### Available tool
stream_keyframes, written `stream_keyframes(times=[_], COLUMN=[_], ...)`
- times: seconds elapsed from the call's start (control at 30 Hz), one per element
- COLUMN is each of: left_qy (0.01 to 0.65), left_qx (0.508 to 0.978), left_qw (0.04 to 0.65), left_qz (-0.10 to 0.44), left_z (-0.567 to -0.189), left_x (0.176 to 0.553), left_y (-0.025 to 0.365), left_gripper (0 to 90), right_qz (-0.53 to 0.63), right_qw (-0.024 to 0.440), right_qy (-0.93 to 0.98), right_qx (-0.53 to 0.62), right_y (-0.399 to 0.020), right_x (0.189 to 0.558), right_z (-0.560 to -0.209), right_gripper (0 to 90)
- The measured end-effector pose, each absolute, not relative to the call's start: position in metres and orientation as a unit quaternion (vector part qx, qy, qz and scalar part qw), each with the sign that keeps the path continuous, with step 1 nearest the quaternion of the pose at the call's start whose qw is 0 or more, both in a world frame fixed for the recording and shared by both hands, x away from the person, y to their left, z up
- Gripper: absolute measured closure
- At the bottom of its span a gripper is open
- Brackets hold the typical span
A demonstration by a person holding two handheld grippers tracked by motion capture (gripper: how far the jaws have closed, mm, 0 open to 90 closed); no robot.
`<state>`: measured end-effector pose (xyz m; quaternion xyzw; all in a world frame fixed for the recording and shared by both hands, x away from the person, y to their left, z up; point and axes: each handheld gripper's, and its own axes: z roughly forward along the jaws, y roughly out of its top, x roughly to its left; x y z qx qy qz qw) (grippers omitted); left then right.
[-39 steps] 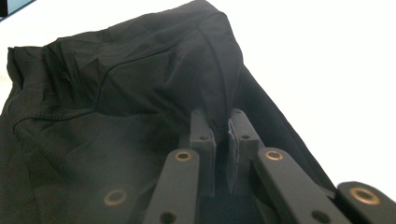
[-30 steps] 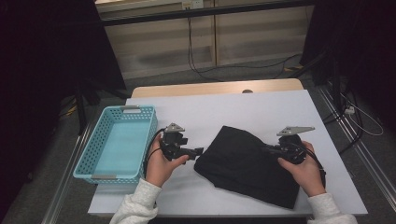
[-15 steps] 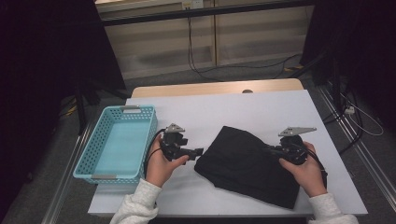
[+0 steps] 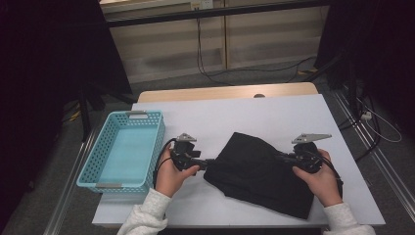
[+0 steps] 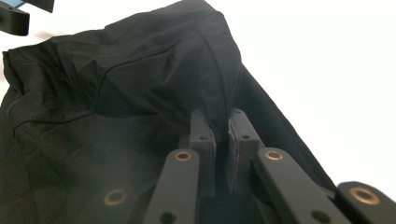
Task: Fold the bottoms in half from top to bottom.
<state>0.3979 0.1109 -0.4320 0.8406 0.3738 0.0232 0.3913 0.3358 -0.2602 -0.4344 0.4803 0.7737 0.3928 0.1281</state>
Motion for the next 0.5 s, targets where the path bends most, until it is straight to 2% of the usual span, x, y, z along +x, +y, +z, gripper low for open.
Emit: stream_keyframes(times=[0.27, 0.37, 0.47, 0.5], left_qy=[0.386, 0.390, 0.392, 0.393], left_qx=[0.849, 0.850, 0.853, 0.853], left_qw=[0.361, 0.354, 0.343, 0.341], left_qz=[-0.009, -0.022, -0.034, -0.039], left_z=[-0.445, -0.447, -0.448, -0.448], left_x=[0.394, 0.391, 0.389, 0.388], left_y=[0.107, 0.105, 0.105, 0.105], left_gripper=[52.6, 62.9, 69.2, 74.1], right_qz=[0.391, 0.391, 0.391, 0.390], right_qw=[0.128, 0.128, 0.128, 0.129], right_qy=[0.774, 0.774, 0.774, 0.775], right_qx=[0.481, 0.482, 0.481, 0.479], right_y=[-0.260, -0.260, -0.260, -0.260], right_x=[0.336, 0.336, 0.336, 0.337], right_z=[-0.435, -0.435, -0.435, -0.436], right_gripper=[83.3, 83.3, 83.4, 83.4])
